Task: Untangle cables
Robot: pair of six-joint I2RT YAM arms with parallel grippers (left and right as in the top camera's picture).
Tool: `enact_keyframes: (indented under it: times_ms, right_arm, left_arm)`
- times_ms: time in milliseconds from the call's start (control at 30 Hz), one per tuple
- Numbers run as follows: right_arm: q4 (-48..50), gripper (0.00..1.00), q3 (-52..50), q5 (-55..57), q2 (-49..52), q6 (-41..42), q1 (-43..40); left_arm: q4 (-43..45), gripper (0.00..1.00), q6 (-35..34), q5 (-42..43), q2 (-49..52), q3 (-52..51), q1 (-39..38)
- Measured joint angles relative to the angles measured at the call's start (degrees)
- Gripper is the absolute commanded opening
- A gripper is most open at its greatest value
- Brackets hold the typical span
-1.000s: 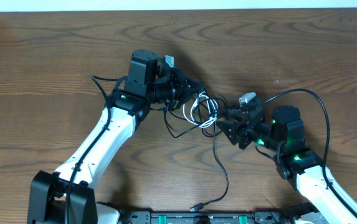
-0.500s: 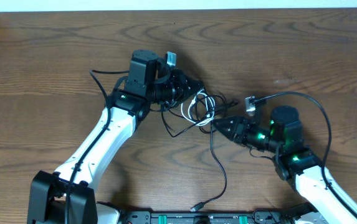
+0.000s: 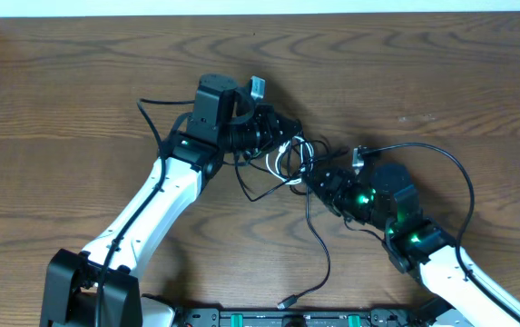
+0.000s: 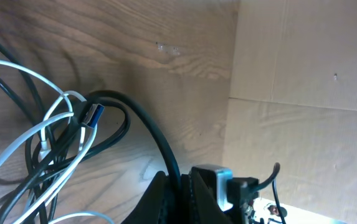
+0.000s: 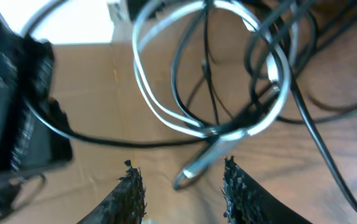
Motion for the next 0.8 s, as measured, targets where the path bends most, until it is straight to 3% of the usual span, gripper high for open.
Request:
enact_keyframes:
  times_ms: [300,367,433,467,633,800]
  right_arm:
    - [5.1,0.32,0.0,2.1,7.7,5.1,2.1]
    - [5.3,0.21,0.0,2.2,9.0,5.6,2.4]
    - [6.7,0.03,0.0,2.4,9.8,5.9,2.4]
    - [7.5,0.01,0.0,2.6,10.0,6.0,2.4]
    - [15.0,0.02,0.0,2.3,10.2,2.8,2.4]
    - [19.0,0.01,0.0,-1.9,9.7,-7.0,2.4]
  left_arm:
    - [0.0,0.08,0.0,0.0,0.0,0.0,-0.1]
    - [0.0,0.08,0.0,0.0,0.0,0.0,-0.1]
    - [0.0,0.08,0.0,0.0,0.0,0.0,-0.2]
    - [0.0,0.08,0.0,0.0,0.0,0.0,-0.2]
    - [0.1,0.08,0.2,0.0,0.0,0.0,-0.2]
    - [-0.2,0.08,0.4,-3.2,0.0,0.0,-0.2]
